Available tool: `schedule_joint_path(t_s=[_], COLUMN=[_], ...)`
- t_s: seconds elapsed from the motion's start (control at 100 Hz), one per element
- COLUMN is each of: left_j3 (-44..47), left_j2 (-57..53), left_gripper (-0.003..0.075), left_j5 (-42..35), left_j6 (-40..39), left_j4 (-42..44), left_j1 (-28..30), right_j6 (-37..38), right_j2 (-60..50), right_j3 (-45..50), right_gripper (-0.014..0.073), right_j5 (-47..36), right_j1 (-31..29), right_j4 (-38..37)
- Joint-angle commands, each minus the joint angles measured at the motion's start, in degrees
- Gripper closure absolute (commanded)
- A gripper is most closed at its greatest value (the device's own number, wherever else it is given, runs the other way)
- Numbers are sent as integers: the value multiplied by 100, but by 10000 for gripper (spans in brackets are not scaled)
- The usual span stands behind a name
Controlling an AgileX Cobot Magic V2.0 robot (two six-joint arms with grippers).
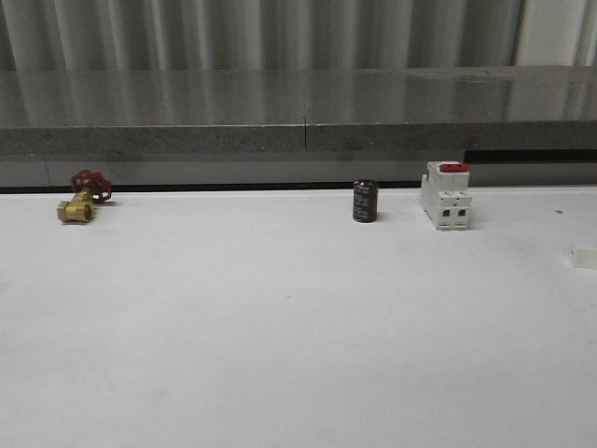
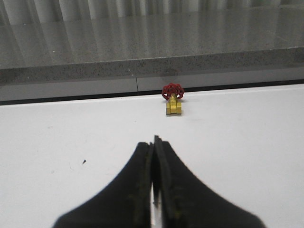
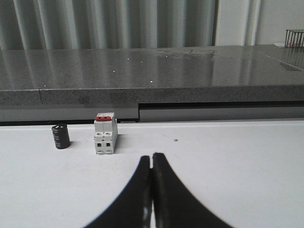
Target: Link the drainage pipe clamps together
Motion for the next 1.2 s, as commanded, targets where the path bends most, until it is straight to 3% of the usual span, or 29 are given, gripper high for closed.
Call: schedule_joint_path(t_s=[0.0, 0.18, 0.49, 0.59, 0.76, 0.83, 1.19], left_j3=[-510, -1227, -1983, -2183, -2440, -2567, -3589], left_j2=[-134, 340, 1908, 2483, 3509, 3946, 6488], left_gripper=[741, 741, 729, 626, 312, 239, 231], left_j5=[-149, 700, 1362, 1446, 1446, 1491, 1904], left_j6=[-9, -9, -19, -31, -40, -121, -535], left_j4=[-46, 55, 87, -37, -158, -158, -158], left_j1=[18, 18, 18, 18, 18, 18, 245], right_j6=[-62, -62, -62, -62, -62, -62, -62], right_j2=[-106, -106, -106, -106, -106, -106, -106], right_j3=[-95, -95, -95, -95, -95, -95, -95], right_gripper=[659, 659, 659, 659, 659, 659, 659], right_j5=[-440, -440, -440, -440, -440, -440, -440], right_j1=[-28, -28, -28, -28, -28, -28, -28], right_j4=[-23, -23, -23, -23, -23, -23, -23])
